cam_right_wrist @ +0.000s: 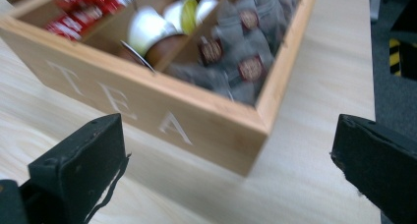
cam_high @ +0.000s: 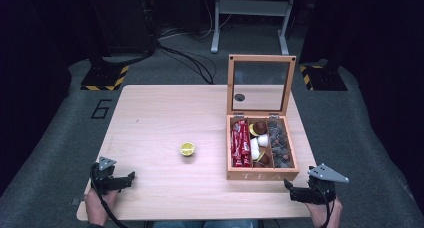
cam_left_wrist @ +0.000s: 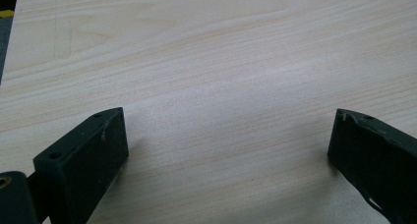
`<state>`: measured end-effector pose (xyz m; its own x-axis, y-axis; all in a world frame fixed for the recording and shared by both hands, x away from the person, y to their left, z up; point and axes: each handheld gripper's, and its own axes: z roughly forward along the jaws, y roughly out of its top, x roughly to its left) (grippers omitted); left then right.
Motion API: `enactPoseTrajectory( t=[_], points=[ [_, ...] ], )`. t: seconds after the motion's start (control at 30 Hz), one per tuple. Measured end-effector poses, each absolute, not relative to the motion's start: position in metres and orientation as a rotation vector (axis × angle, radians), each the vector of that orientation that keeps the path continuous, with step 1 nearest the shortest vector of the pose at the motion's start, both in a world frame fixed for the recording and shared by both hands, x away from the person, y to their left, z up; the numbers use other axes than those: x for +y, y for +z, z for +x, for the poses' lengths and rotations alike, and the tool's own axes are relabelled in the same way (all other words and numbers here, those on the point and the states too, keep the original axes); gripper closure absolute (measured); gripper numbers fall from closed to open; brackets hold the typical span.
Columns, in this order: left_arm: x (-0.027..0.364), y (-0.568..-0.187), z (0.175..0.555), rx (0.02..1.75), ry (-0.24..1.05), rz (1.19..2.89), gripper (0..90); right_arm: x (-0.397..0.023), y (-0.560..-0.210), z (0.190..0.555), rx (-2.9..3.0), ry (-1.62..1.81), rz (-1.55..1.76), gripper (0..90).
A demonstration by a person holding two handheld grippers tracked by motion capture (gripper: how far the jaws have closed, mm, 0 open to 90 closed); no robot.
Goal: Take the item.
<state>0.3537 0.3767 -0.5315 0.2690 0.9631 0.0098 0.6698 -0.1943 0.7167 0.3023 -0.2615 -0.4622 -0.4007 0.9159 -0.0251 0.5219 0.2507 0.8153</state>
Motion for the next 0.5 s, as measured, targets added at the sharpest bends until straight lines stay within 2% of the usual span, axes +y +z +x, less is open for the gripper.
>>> enactPoseTrajectory(
  t=[0.3,0.5],
  points=[
    [0.376,-0.532,0.354,1.475,0.635,1.922,1.6,-0.278,-0.509,0.32,2.055,0.978,1.365,0.0],
    [0.376,-0.533,0.354,1.473,0.641,1.92,1.6,-0.283,-0.521,0.33,2.068,0.98,1.351,0.0]
  ],
)
